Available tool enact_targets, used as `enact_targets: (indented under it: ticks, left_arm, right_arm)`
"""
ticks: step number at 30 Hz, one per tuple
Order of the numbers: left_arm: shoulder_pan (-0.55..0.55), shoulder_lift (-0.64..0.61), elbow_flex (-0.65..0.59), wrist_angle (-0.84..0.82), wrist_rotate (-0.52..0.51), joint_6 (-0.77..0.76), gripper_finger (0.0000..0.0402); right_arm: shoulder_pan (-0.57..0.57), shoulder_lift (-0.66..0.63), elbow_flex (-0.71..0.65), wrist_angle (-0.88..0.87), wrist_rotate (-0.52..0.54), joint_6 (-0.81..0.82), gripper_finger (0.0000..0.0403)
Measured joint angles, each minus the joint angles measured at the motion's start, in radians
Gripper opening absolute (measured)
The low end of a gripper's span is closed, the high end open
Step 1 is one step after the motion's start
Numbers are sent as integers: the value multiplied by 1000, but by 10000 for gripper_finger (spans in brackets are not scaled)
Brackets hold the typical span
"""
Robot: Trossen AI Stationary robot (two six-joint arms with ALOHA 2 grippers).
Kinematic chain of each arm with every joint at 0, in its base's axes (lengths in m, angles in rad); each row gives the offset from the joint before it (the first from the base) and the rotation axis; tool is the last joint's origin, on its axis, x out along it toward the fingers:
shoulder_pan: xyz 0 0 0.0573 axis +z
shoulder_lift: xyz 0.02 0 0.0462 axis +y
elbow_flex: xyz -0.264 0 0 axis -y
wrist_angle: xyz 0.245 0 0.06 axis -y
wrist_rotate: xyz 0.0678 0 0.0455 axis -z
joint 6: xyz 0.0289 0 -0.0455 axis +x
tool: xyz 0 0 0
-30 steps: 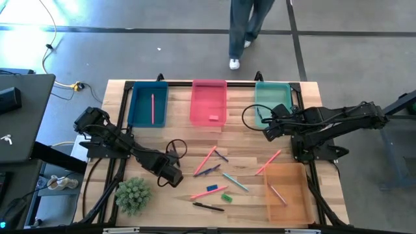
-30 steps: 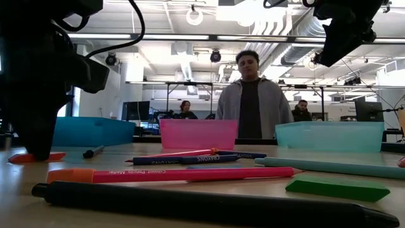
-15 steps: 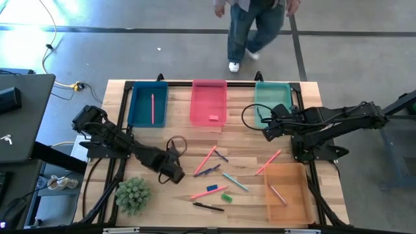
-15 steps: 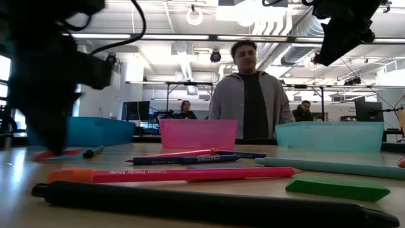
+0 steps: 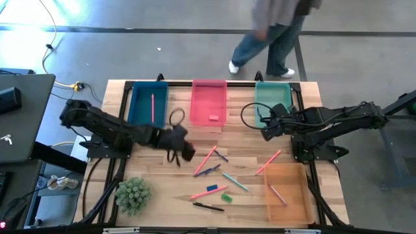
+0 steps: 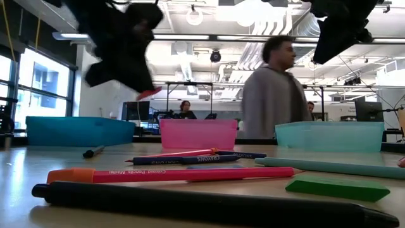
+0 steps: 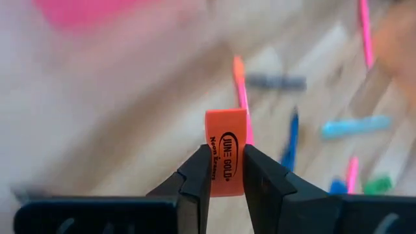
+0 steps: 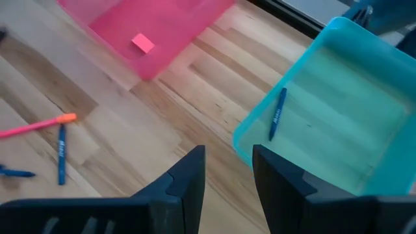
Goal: Sort crayons/erasers/pens/pencils in bins
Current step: Put the orange eraser into the pink bin
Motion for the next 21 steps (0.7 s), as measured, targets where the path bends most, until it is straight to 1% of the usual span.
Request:
enact_targets:
  ticks: [5, 7, 10, 16, 18, 21]
  left_arm:
    - [131, -37, 0, 115, 11, 200, 62]
    - [189, -41, 0, 155, 43, 279, 62]
    - [271, -42, 2, 224, 98, 378, 62]
    - [408, -22, 2, 314, 168, 544, 62]
    - [452, -12, 2, 338, 187, 580, 62]
    - [509, 11, 2, 382, 232, 599, 62]
  right_arm:
    - [0, 0, 0, 41, 12, 0, 119]
    - [0, 0, 0, 49, 28, 14, 119]
    - [0, 0, 0, 49, 64, 77, 119]
    - [0, 0, 0, 50, 153, 185, 119]
    - [-1, 0, 0, 51, 189, 208, 119]
    - [-17, 0, 0, 53, 210, 225, 119]
